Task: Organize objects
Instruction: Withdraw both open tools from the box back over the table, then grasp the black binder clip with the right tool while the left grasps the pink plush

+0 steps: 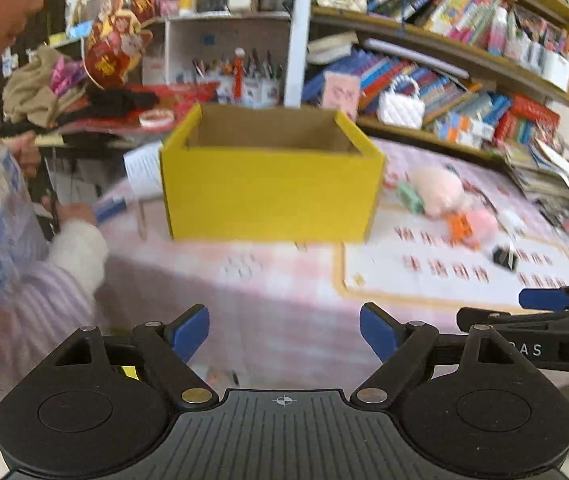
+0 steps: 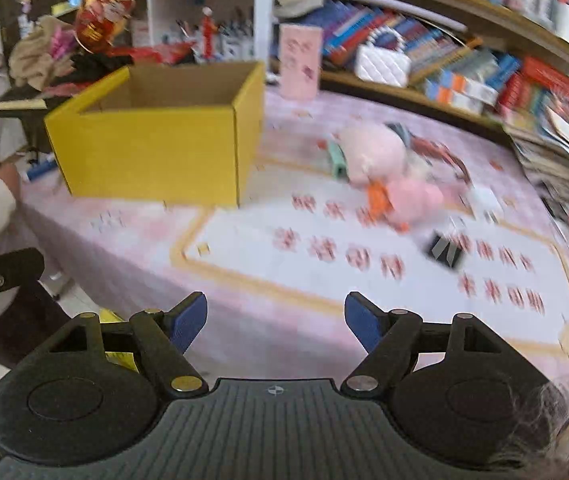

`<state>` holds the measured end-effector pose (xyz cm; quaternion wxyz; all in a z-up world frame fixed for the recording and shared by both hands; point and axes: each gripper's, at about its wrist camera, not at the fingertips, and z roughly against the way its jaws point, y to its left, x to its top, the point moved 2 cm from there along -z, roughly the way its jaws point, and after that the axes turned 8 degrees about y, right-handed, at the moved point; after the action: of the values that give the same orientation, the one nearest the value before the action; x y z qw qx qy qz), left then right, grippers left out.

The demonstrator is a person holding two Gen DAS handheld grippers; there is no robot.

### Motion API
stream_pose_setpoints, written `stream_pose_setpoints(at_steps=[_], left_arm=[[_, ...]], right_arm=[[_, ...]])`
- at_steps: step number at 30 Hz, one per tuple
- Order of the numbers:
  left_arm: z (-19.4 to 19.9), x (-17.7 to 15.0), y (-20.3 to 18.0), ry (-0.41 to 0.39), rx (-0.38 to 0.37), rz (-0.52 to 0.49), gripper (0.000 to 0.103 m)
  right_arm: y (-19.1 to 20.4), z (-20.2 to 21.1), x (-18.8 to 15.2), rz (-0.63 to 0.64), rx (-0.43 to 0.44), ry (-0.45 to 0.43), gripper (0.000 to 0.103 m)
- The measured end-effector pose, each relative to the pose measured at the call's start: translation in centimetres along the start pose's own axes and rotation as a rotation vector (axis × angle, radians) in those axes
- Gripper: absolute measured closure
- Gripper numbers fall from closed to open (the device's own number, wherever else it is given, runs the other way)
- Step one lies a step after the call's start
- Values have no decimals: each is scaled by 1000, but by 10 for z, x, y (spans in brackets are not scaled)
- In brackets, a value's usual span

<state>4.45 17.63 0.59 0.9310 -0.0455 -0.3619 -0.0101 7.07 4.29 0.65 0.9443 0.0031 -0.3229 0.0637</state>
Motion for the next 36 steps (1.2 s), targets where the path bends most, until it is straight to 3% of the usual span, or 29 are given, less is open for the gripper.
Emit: stream_pose_setpoints(at_steps=[10,20,28,36], left_arm=[[-6,-32,-46,80,-109,-128,18],[-20,-28,-110,100,-236,-280,18],[-41,-8,-152,103,-255,-319,18],[-75,30,-176,93,-184,-249,18]], right_arm=[[-29,18,-56,-93,-92,87,32],[-96,35,-90,-331,-235,101,32],[-140,27,-85,-382,-255,99,33],[-176,-10,-49,-329,-163,123,51]])
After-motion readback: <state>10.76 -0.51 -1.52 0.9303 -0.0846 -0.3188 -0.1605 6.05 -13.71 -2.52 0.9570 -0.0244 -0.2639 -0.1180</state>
